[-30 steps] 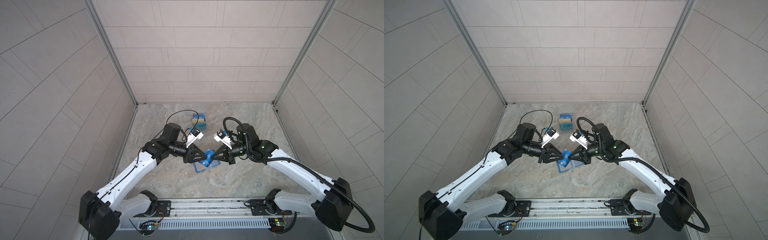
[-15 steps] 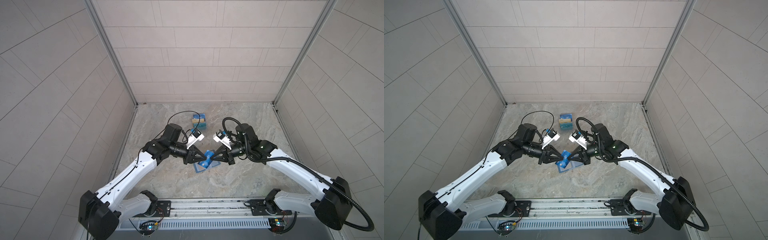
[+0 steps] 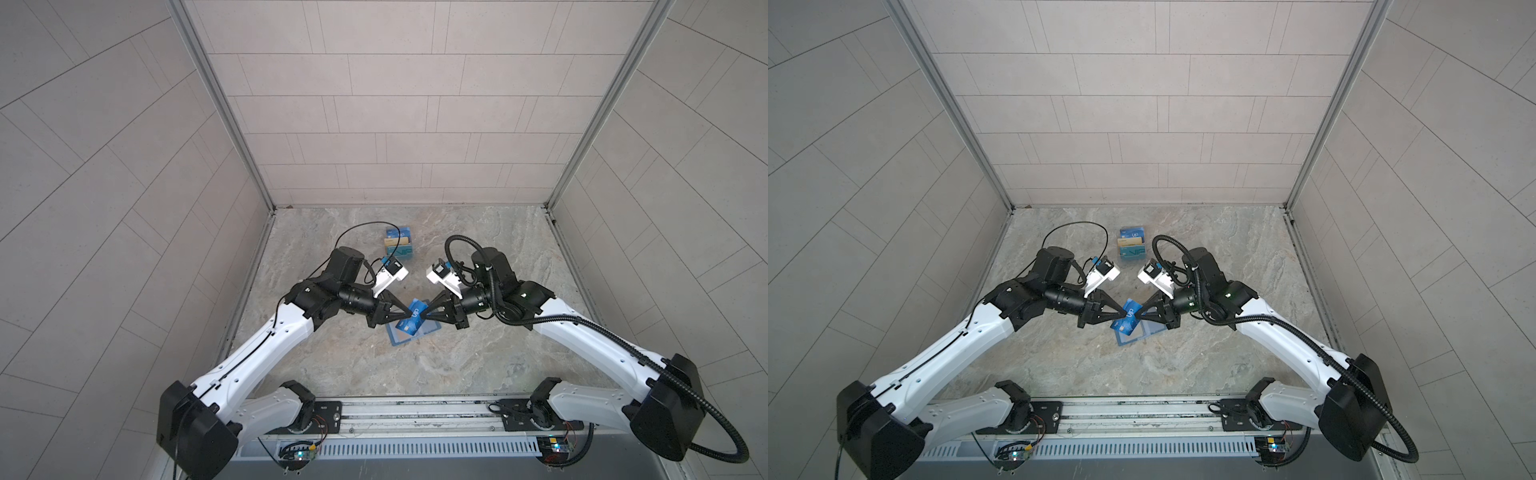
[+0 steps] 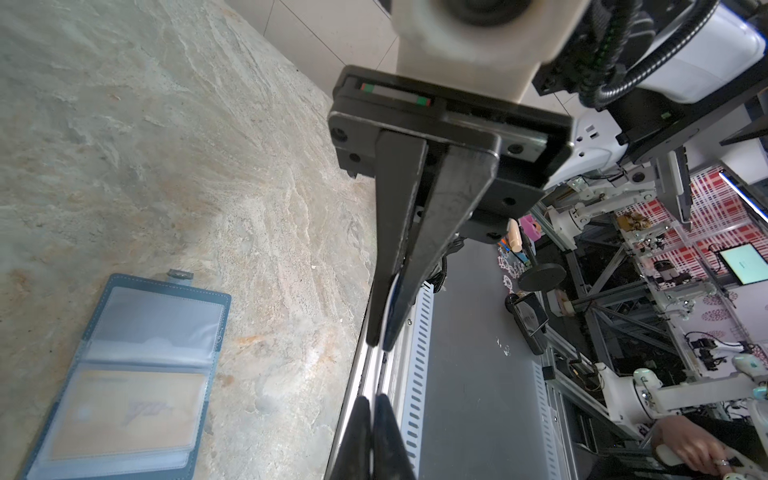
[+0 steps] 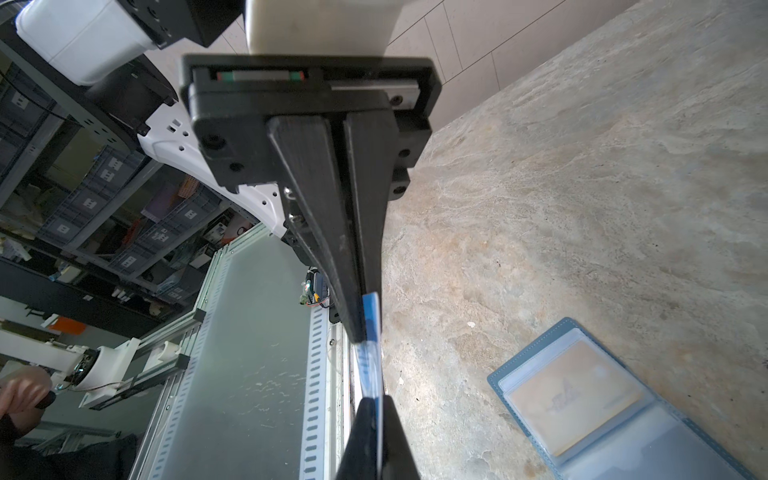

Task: Take the credit cards out of the card holder

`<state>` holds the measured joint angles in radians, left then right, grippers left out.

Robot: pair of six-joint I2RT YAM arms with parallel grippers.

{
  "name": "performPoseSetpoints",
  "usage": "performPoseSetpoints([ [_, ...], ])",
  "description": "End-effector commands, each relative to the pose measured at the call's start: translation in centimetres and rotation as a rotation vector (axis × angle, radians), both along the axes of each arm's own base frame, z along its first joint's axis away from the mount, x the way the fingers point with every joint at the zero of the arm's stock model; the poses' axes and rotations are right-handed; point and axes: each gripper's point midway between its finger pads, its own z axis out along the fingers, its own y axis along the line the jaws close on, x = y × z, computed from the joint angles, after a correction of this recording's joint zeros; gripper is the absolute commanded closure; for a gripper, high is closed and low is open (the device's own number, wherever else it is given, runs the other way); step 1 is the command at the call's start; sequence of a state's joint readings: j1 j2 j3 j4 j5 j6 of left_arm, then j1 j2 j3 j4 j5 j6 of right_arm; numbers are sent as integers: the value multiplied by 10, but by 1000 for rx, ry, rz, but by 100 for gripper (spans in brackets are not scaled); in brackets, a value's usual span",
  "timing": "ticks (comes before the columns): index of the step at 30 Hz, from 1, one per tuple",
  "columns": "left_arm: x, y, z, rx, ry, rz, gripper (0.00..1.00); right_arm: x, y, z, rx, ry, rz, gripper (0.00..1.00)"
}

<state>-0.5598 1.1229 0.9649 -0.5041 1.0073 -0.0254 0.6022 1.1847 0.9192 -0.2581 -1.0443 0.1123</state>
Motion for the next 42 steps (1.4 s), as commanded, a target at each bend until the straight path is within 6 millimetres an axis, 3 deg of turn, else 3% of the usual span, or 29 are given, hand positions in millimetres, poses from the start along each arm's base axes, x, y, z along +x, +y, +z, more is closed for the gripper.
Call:
performPoseSetpoints([
  [1, 4, 1, 8, 12, -35, 25, 100, 9, -4, 5, 1, -71, -61, 79],
  [4, 14, 7, 9, 39, -58, 77, 100, 31, -16, -10, -102, -91, -210, 51],
  [7, 31, 18, 13, 104, -108, 166, 100, 49, -39, -25, -227, -127, -367, 43],
  [11, 59, 38, 8, 282, -218, 273, 100, 58, -65, -29, -298, -188, -505, 33],
  [15, 87, 49, 11, 393, -322, 299, 100, 86, -120, -30, -417, -255, -849, 26],
  [18, 110, 52, 18, 403, -412, 285, 100, 92, -147, -31, -473, -282, -983, 21],
  [23, 152, 54, 15, 467, -563, 225, 100, 92, -149, -40, -492, -246, -1000, 20],
  [31, 218, 37, 4, 558, -708, 29, 100, 95, -160, -43, -535, -235, -1059, 20],
  [36, 265, 33, -18, 670, -743, -52, 100, 93, -164, -38, -551, -239, -1064, 19],
  [42, 308, 34, -42, 729, -735, -53, 100, 91, -164, -39, -552, -230, -1062, 19],
])
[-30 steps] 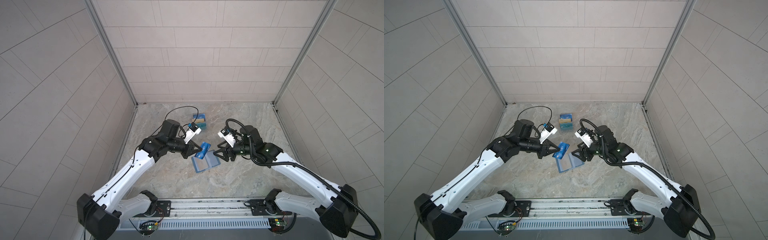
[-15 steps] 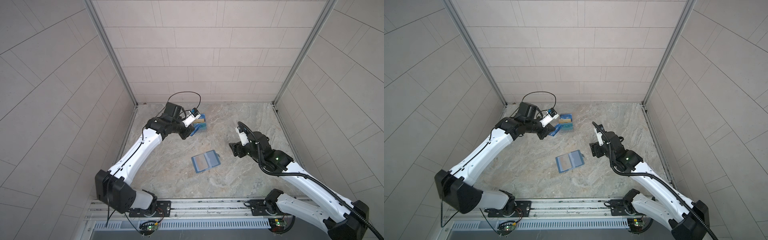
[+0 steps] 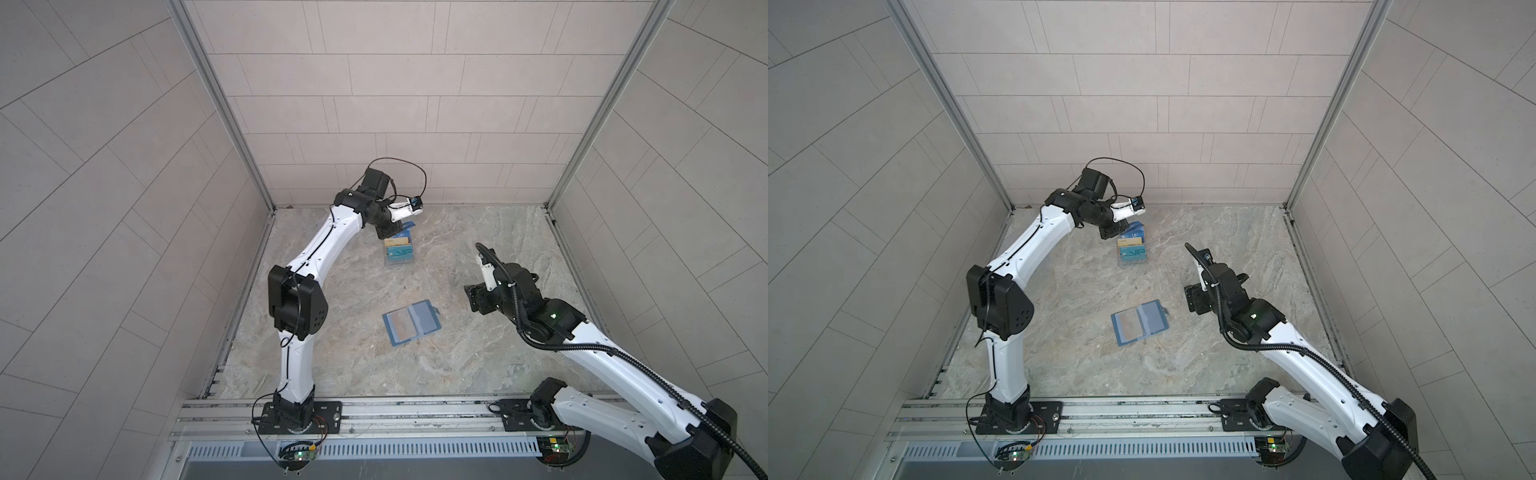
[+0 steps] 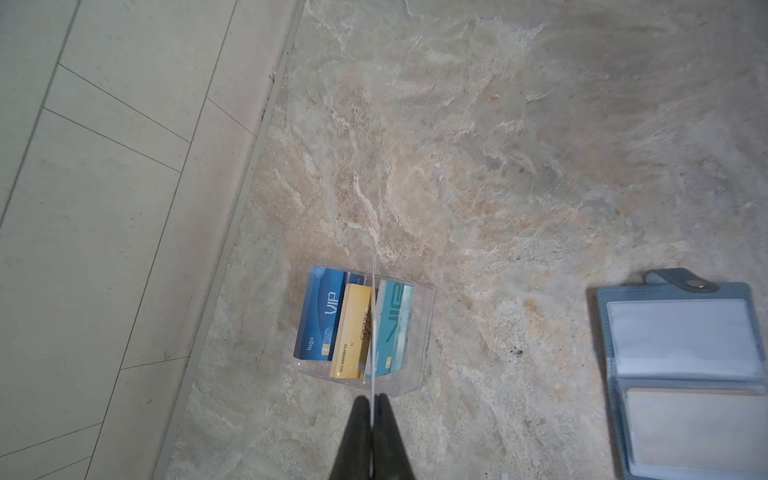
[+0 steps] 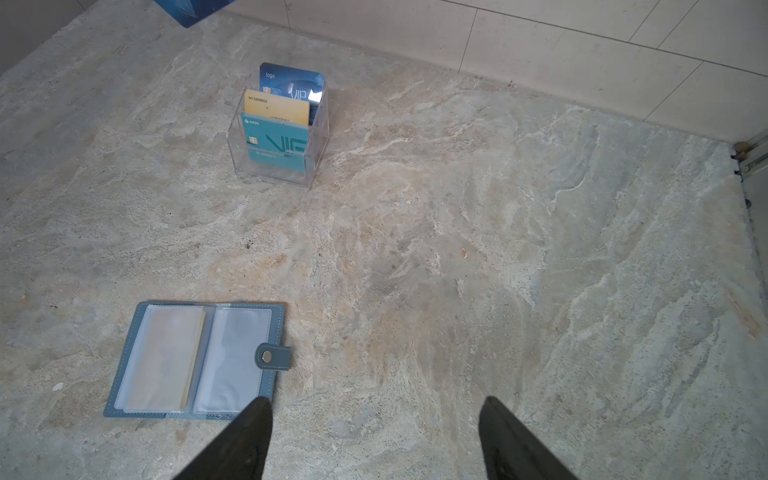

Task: Take the credit cards out of the card holder

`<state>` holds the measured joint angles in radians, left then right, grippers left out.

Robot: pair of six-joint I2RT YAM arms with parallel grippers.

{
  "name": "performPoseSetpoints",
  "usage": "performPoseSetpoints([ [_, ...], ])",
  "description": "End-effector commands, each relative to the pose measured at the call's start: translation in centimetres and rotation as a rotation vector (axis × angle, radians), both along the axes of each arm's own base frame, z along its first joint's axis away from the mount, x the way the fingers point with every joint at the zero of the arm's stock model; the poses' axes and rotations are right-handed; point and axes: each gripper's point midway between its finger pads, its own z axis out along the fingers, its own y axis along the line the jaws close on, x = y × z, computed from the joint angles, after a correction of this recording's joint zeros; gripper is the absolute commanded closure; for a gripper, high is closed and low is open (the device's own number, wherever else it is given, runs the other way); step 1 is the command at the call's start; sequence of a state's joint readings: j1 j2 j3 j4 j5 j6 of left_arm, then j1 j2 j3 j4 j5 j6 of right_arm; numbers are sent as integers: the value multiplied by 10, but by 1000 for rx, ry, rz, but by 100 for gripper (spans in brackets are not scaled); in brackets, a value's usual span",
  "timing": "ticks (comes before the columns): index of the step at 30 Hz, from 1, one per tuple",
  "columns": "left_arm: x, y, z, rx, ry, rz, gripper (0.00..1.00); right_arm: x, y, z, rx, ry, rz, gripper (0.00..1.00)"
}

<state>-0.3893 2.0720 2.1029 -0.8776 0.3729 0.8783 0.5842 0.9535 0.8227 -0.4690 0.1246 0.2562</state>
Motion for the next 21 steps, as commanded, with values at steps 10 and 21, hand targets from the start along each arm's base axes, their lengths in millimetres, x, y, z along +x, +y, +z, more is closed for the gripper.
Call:
performPoseSetpoints([
  [10, 57, 11, -44, 121, -105, 33, 100, -7, -10, 6, 16, -5, -45, 19],
  [21, 64, 4, -60, 140, -94, -22, 100, -9, -12, 1, 34, -8, -54, 19],
])
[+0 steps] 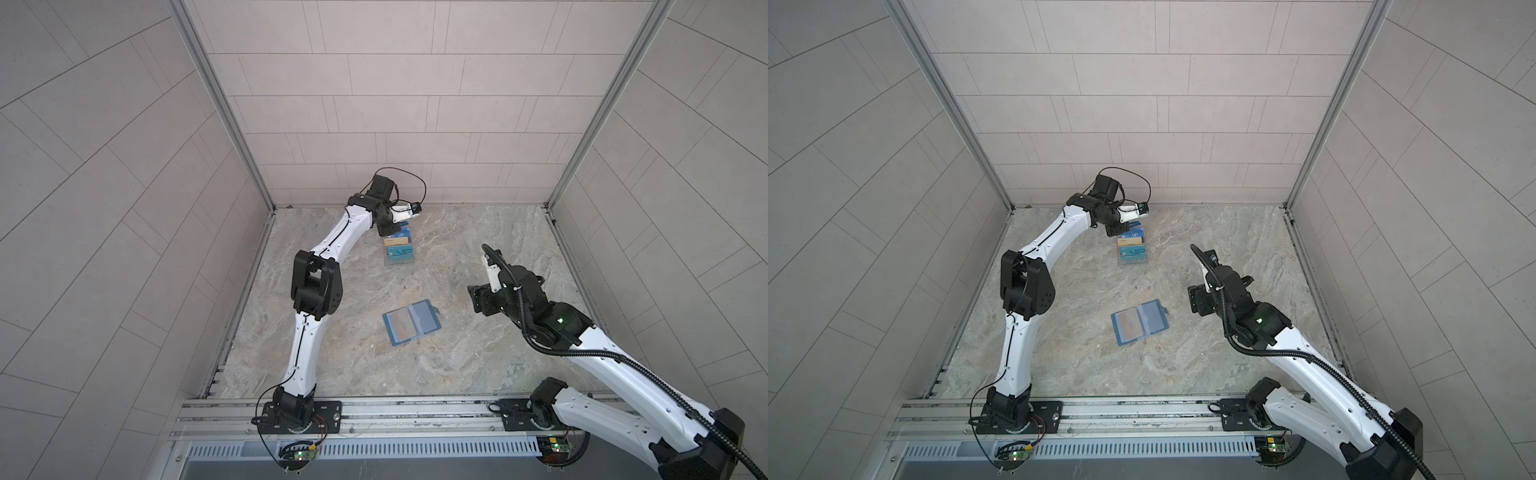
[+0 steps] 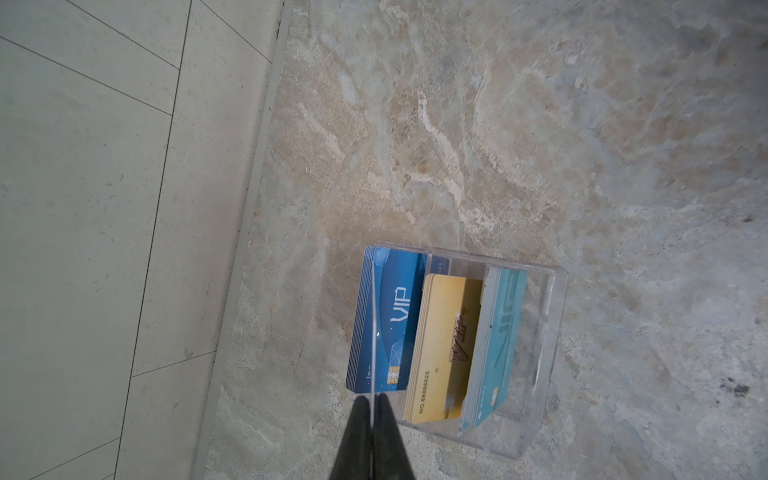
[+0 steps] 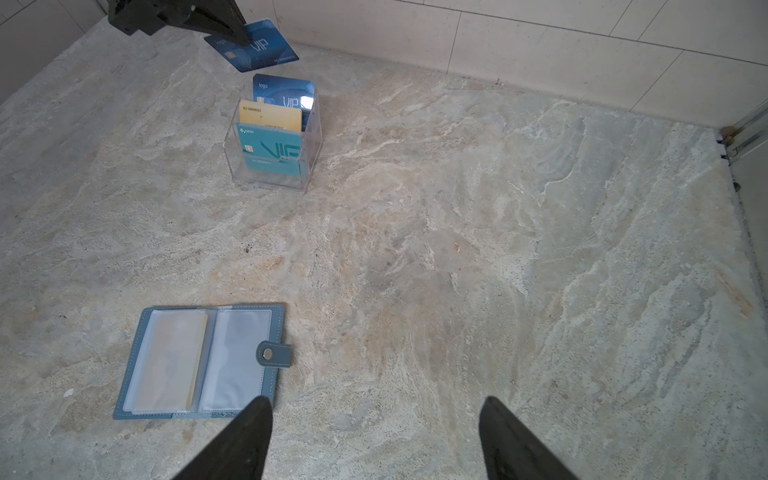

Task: Take the credit cards out of the card holder

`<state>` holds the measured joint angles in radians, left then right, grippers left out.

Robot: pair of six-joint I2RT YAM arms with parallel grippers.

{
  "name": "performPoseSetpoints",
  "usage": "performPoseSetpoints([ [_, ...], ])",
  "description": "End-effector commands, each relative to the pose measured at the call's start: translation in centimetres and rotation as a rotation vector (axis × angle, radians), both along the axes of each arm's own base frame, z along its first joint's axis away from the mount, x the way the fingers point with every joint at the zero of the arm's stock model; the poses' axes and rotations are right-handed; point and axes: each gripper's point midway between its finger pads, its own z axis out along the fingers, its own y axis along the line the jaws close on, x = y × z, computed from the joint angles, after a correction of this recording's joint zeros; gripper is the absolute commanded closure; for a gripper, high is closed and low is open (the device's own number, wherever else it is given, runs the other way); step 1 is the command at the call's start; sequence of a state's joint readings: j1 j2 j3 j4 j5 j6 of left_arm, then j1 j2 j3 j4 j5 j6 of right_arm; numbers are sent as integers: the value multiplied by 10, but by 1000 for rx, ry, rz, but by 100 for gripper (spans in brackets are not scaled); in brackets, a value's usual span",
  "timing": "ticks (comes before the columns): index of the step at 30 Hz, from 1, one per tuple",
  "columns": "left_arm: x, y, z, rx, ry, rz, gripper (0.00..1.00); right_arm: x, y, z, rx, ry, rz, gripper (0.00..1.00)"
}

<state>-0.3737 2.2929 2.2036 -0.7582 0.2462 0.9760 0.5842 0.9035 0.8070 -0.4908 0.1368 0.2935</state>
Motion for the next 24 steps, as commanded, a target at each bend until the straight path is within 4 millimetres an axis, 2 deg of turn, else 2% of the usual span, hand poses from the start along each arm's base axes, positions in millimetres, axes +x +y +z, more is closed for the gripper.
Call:
performPoseSetpoints([
  [1, -1, -2, 5, 5, -5, -38, 100, -2, -4, -3, 7, 0, -23, 19],
  [11, -3, 1, -18, 44, 30, -52, 100, -4, -5, -4, 13, -6, -22, 19],
  [24, -6, 1, -36, 62, 58, -70, 100, -2, -5, -8, 13, -7, -26, 19],
])
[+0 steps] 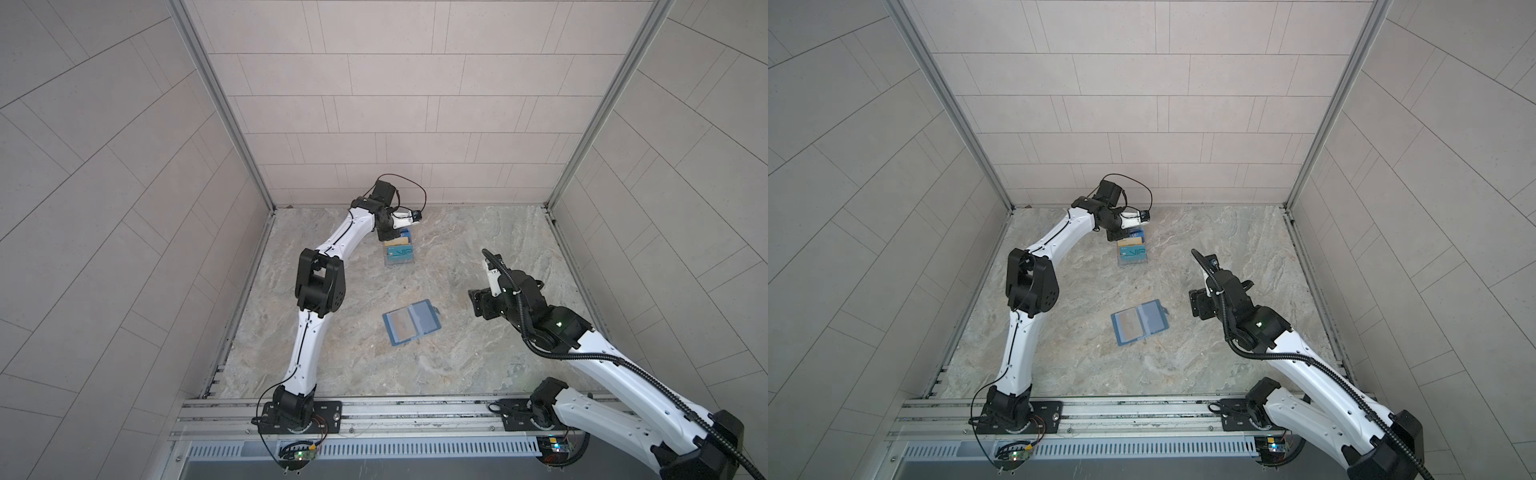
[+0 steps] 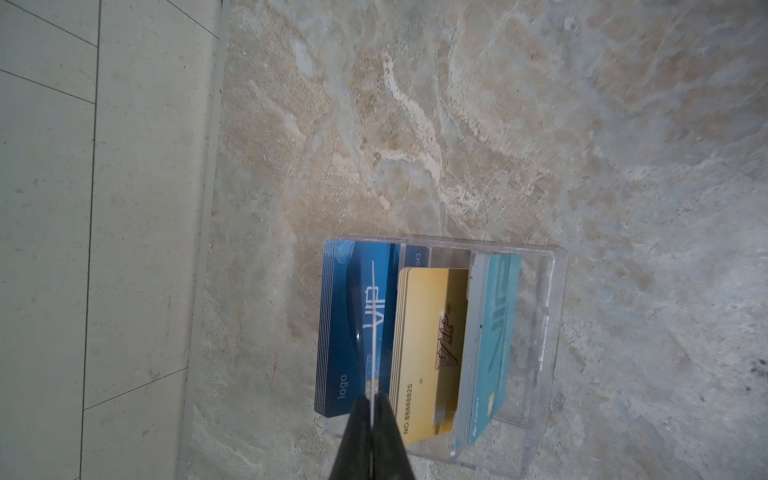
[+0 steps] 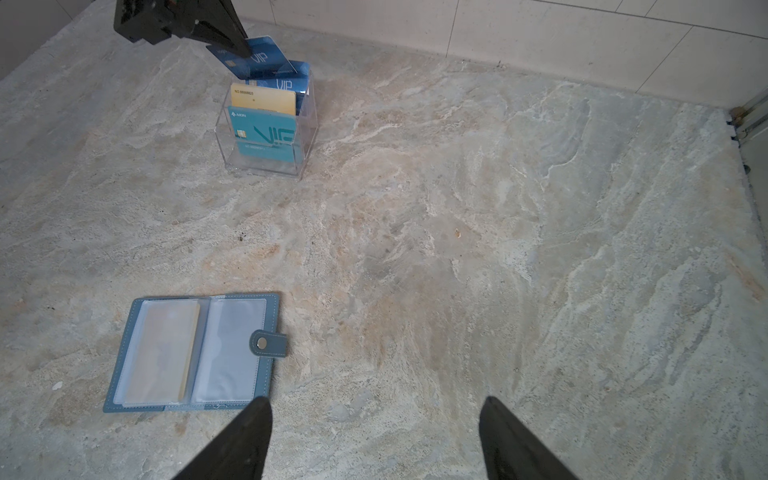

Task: Take the credit cards out of the card holder

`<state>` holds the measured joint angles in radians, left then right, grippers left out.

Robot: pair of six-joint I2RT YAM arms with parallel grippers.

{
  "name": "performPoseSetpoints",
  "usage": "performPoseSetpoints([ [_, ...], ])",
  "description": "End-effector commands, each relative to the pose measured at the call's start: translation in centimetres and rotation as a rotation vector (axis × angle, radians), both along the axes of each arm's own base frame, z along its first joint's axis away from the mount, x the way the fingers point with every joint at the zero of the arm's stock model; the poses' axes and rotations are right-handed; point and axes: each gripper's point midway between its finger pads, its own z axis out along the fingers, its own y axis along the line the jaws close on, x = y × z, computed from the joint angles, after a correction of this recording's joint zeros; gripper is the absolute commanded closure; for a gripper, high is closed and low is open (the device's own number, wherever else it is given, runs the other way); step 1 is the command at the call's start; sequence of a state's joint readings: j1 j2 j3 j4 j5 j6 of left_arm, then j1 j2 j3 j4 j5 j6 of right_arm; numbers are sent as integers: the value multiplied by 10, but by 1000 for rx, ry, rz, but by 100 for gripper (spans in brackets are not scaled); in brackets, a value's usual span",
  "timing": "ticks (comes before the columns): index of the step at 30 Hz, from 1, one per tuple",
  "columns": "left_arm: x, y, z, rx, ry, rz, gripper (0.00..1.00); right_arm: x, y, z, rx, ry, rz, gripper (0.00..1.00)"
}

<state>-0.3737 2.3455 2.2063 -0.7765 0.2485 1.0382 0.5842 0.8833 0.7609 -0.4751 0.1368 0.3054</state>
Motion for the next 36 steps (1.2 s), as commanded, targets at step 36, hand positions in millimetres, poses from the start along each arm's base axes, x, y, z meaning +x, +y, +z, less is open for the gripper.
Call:
performPoseSetpoints([
  [36, -2, -1, -26, 13, 30, -19, 92, -2, -7, 7, 20, -40, -31, 19],
])
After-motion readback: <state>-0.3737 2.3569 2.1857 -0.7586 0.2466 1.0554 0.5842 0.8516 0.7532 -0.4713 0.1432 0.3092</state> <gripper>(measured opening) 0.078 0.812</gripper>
